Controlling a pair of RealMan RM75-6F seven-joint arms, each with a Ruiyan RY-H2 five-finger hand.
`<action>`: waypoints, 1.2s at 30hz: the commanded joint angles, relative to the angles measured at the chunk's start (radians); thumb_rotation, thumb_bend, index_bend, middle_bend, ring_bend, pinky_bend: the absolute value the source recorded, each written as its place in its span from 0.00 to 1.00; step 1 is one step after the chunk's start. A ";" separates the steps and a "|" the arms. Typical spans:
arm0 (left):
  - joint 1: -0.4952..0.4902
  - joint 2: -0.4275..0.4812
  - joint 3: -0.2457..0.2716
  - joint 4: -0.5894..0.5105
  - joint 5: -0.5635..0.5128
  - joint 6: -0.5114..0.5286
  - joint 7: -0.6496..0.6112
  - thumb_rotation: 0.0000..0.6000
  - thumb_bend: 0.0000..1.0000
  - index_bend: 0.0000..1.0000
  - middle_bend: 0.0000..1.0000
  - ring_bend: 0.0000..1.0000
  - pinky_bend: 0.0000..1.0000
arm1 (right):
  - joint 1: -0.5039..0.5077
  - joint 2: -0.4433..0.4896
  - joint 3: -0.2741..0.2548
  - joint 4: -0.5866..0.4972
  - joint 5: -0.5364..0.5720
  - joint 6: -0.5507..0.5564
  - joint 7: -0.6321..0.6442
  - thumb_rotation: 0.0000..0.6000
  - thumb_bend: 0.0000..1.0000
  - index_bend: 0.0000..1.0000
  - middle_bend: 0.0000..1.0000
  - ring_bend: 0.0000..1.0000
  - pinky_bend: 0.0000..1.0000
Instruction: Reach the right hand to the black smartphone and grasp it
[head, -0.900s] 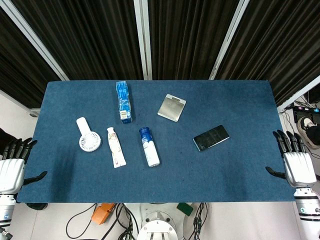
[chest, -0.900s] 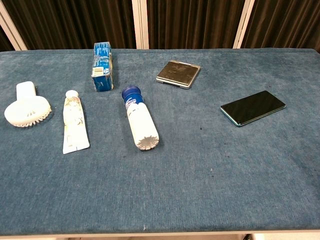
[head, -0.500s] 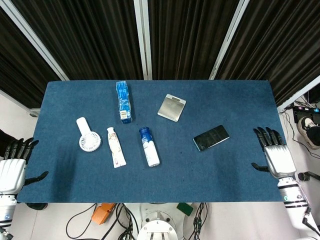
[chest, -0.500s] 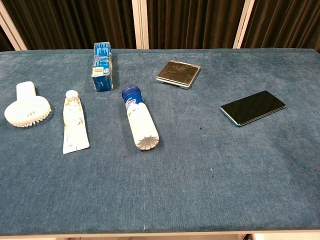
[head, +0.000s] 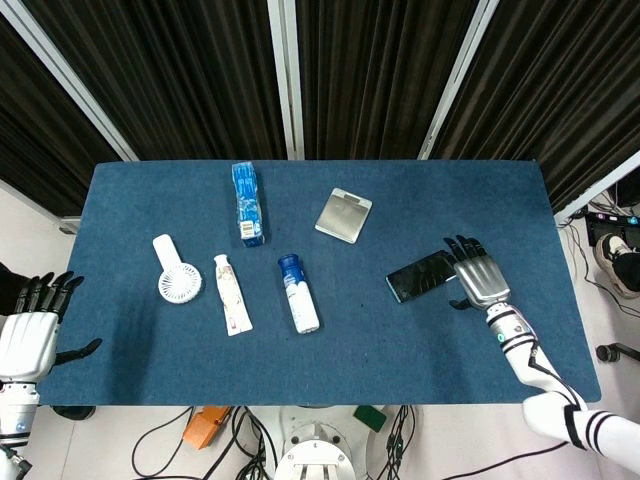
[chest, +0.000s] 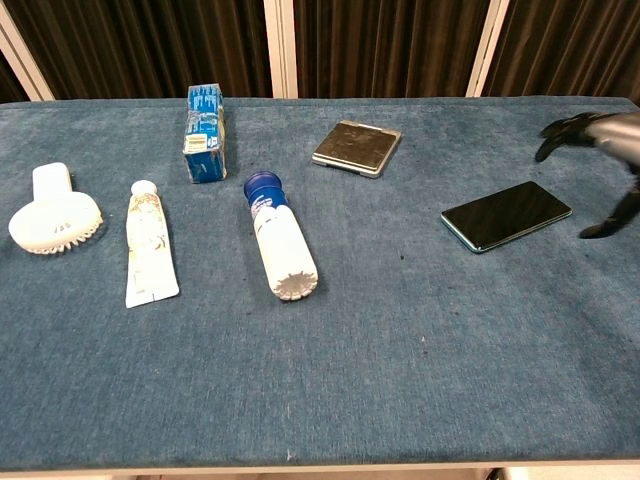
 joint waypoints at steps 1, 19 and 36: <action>0.000 0.000 -0.001 -0.002 -0.005 -0.002 0.004 1.00 0.08 0.13 0.09 0.06 0.00 | 0.035 -0.040 -0.002 0.049 0.011 -0.033 0.005 1.00 0.18 0.32 0.11 0.00 0.13; -0.001 -0.006 -0.005 0.002 -0.025 -0.014 0.008 1.00 0.08 0.13 0.09 0.06 0.00 | 0.092 -0.117 -0.023 0.162 0.035 -0.073 0.041 1.00 0.24 0.39 0.11 0.00 0.13; 0.000 -0.012 -0.007 0.012 -0.033 -0.017 0.002 1.00 0.08 0.13 0.09 0.06 0.00 | 0.126 -0.160 -0.035 0.232 0.045 -0.098 0.062 1.00 0.42 0.44 0.11 0.00 0.14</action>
